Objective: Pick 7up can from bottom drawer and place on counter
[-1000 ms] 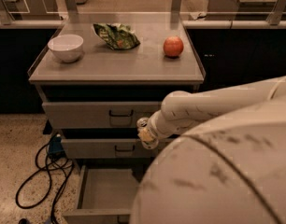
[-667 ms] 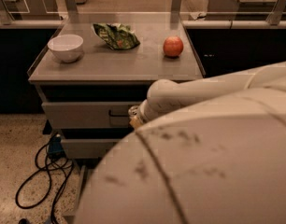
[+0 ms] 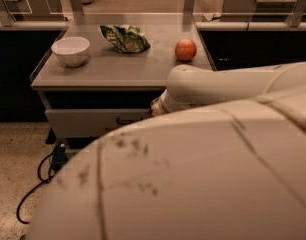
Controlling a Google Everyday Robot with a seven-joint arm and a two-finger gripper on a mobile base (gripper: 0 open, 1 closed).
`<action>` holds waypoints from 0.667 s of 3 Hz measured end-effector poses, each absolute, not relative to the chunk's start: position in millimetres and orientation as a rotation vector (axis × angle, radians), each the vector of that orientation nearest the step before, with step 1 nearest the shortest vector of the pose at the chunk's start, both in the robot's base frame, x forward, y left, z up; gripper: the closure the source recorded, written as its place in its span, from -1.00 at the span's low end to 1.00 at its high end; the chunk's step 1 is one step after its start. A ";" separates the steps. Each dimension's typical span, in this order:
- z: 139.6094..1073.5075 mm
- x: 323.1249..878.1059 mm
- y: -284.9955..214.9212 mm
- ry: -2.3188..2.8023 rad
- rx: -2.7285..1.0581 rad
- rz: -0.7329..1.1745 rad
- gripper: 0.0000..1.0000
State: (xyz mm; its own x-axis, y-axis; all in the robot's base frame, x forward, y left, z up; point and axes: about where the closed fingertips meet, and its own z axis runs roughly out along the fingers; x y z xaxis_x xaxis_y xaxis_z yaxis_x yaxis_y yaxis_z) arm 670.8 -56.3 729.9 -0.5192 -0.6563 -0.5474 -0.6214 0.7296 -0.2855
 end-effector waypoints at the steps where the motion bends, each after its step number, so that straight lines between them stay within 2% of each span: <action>1: 727.5 665.7 -70.5 2.312 -0.934 -0.055 1.00; 2: 745.4 670.1 -67.7 2.358 -0.928 -0.057 1.00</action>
Offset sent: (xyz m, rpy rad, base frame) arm -0.0688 0.0356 0.0852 -0.0273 0.2164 -0.0384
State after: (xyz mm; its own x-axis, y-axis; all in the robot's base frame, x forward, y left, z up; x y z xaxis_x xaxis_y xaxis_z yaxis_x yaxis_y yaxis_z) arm 670.1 -67.7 745.4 -0.5775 -0.6330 -0.5155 -0.6075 0.7551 -0.2467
